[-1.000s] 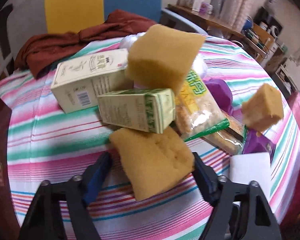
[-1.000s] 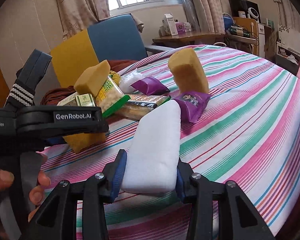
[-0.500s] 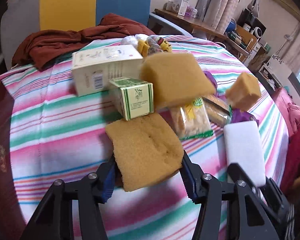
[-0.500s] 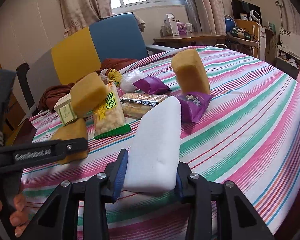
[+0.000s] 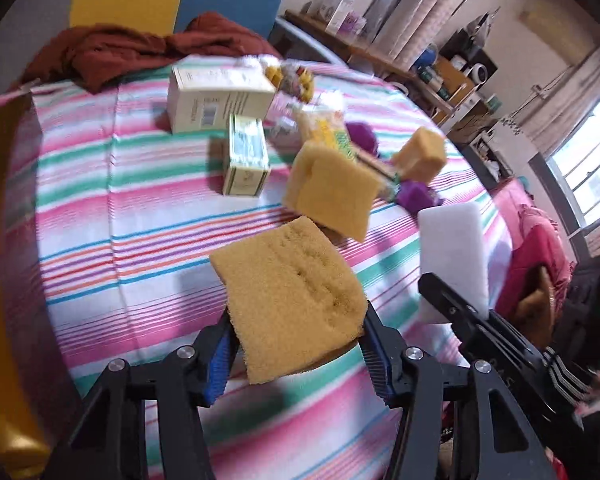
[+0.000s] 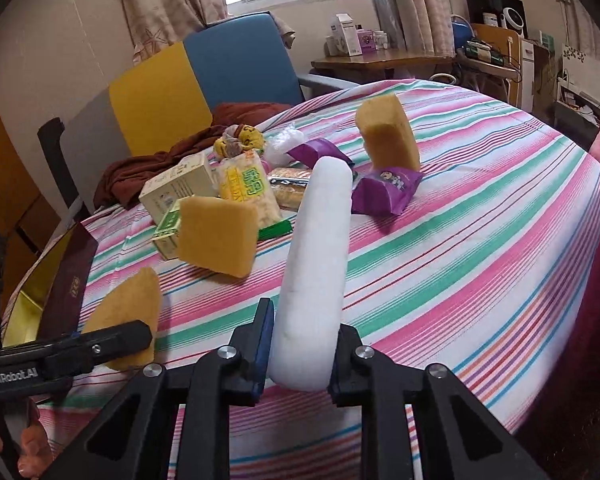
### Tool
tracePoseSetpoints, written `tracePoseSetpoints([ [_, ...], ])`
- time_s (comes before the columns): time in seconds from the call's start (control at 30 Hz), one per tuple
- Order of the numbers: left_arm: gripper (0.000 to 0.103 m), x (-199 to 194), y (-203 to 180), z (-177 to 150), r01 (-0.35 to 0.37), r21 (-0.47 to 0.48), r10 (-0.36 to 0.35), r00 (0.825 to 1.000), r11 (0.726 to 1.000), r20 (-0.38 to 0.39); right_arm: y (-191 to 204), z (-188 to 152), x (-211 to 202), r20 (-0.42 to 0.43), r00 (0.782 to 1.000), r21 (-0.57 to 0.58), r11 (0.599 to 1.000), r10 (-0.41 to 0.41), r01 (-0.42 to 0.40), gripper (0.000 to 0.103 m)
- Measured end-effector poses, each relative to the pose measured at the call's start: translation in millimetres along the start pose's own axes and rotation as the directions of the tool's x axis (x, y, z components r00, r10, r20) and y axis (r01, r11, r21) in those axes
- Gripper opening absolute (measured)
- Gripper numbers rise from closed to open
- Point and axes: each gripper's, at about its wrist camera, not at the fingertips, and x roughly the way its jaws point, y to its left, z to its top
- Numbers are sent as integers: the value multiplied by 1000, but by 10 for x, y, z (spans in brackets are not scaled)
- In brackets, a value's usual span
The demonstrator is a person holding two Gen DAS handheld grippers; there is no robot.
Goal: Organize objects
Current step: 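Grasp a flat yellow sponge with the left gripper while the right gripper lifts the white block, then carry the sponge and white block into the gold tray while both grippers open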
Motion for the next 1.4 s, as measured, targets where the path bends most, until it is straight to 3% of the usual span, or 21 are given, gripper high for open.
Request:
tracePoseSetpoints([
  [0.2, 57, -388, 69, -90, -48, 41, 44, 996, 998, 77, 296, 2, -213, 20, 999, -60, 997, 46, -45, 22],
  [0.37, 58, -728, 340, -177, -120, -3, 119, 984, 993, 136, 793, 14, -310, 11, 989, -139, 980, 149, -146, 22],
  [0.6, 59, -1192, 1040, -256, -216, -125, 237, 953, 968, 187, 1635, -1, -350, -28, 958, -238, 929, 284, -283, 22],
  [0.8, 59, -1400, 1798, -244, -316, -240, 356, 923, 918, 145, 2412, -52, -167, -145, 918, -295, 870, 369, -396, 22],
  [1.03, 59, -1512, 2554, -104, -391, -350, 443, 893, 851, 79, 3295, -56, 432, -362, 850, -278, 826, 382, -490, 22],
  [1.27, 60, -1538, 2945, 50, -406, -384, 461, 886, 829, 58, 3658, -104, 1062, -483, 818, -240, 851, 313, -467, 22],
  [1.4, 61, -1569, 3005, 117, -419, -374, 474, 878, 828, 67, 3774, -62, 1259, -502, 806, -218, 855, 315, -470, 23],
])
